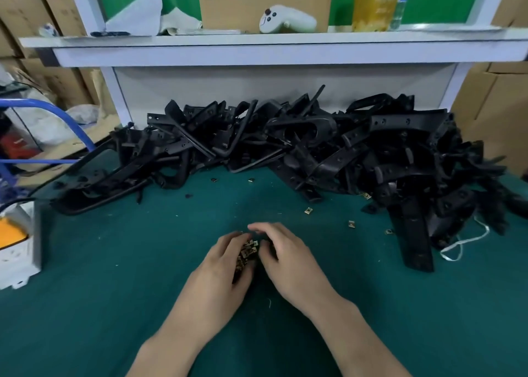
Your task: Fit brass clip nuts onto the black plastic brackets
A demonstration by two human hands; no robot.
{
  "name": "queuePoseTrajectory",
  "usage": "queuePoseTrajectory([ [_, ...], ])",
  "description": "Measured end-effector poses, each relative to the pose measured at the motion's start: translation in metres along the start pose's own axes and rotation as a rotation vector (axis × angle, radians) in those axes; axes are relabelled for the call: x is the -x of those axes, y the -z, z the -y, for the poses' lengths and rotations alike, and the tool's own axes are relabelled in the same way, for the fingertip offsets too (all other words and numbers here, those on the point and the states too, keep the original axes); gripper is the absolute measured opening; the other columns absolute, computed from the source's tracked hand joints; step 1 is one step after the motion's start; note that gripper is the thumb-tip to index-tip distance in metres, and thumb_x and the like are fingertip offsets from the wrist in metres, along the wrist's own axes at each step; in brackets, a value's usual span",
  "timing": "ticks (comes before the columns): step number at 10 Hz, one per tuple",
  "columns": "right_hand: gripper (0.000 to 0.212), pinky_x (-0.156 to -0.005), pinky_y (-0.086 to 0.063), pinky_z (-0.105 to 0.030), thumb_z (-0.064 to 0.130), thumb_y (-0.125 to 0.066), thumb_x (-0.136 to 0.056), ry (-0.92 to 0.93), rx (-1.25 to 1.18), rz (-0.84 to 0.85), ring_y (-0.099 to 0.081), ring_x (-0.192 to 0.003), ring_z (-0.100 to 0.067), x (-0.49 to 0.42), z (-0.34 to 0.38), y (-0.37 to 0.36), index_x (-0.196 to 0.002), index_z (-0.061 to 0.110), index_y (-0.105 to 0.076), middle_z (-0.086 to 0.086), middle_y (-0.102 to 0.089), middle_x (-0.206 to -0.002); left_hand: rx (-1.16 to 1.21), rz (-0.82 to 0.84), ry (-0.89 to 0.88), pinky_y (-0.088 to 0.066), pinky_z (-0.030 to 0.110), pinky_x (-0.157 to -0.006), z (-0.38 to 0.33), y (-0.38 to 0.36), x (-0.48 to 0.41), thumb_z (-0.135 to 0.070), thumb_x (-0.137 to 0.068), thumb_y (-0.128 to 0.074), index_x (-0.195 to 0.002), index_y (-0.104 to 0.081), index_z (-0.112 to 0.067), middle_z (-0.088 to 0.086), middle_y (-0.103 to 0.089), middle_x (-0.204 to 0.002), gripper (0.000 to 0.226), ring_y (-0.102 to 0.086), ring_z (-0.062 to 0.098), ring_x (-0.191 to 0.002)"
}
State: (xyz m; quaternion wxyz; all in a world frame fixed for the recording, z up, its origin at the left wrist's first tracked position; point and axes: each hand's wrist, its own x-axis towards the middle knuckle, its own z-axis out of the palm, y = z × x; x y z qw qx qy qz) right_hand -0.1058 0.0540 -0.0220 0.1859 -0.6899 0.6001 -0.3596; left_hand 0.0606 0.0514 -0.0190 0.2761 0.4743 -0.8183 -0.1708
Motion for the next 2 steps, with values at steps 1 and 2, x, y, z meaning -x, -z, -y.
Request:
queuePoseTrajectory([
  [1, 0.034, -0.094, -0.041, -0.011, 0.021, -0.045, -0.104, 0.034, -0.01, -0.015, -0.049, -0.117, 0.006, 0.0023, 0.0003, -0.0004, -0.131, 0.038, -0.053, 0.023, -0.055, -0.123, 0.001, -0.024, -0.029, -0.049, 0.019, -0.09, 0.003, -0.0021, 0.0014, -0.036, -0.099, -0.052, -0.144, -0.04, -0.038, -0.027, -0.039, -0.142, 0.046, -0.054, -0.001, -0.116],
  [2, 0.033, -0.101, -0.044, -0.023, 0.021, -0.044, -0.104, 0.049, -0.024, -0.047, -0.048, -0.118, 0.003, 0.0023, 0.0019, 0.0008, -0.13, 0.037, -0.055, 0.022, -0.056, -0.122, 0.038, -0.046, -0.036, -0.044, 0.018, -0.1, 0.0, 0.0003, 0.002, -0.035, -0.099, -0.051, -0.143, -0.044, -0.036, -0.025, -0.041, -0.141, 0.044, -0.045, -0.005, -0.128],
])
